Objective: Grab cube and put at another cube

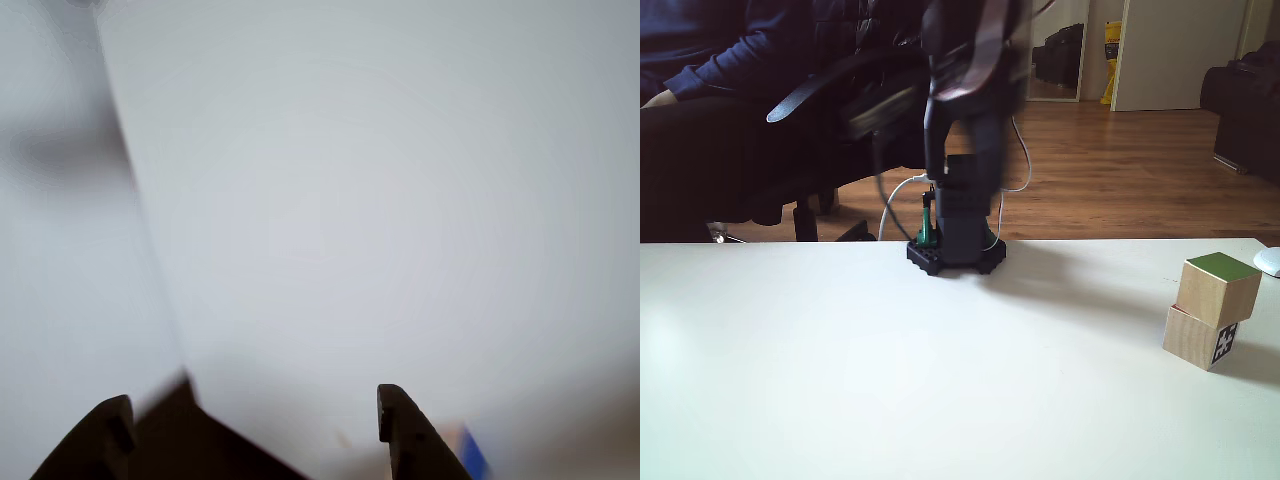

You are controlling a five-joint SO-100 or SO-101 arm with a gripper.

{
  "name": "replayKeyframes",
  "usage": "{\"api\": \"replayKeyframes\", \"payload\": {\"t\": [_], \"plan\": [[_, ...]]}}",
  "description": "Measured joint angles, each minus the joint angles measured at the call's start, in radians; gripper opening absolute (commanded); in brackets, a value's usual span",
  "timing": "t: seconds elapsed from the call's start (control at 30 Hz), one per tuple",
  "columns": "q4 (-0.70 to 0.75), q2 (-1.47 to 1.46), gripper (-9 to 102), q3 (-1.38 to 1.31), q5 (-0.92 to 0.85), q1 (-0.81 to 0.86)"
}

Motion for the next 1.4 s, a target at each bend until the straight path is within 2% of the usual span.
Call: {"api": "replayKeyframes", "payload": {"t": [0.1,0.2,0.3,0.43,0.53,0.63,0.7,0.8,0.87,1.4], "plan": [[-0.249,0.101,26,0.268,-0.014,0.100],[-0.453,0.123,0,0.489,-0.017,0.152],[-0.601,0.120,0,0.655,-0.023,0.167],[-0.680,0.064,0,0.785,-0.101,0.112],[-0.666,0.100,0,0.853,-0.123,0.066],[-0.595,0.282,0,0.965,-0.149,-0.003],[-0.472,0.497,0,1.062,-0.163,-0.029],[-0.210,0.882,0,1.132,-0.155,-0.097],[-0.147,1.012,0,1.140,-0.149,-0.098],[-0.107,1.074,0,1.146,-0.101,-0.091]]}}
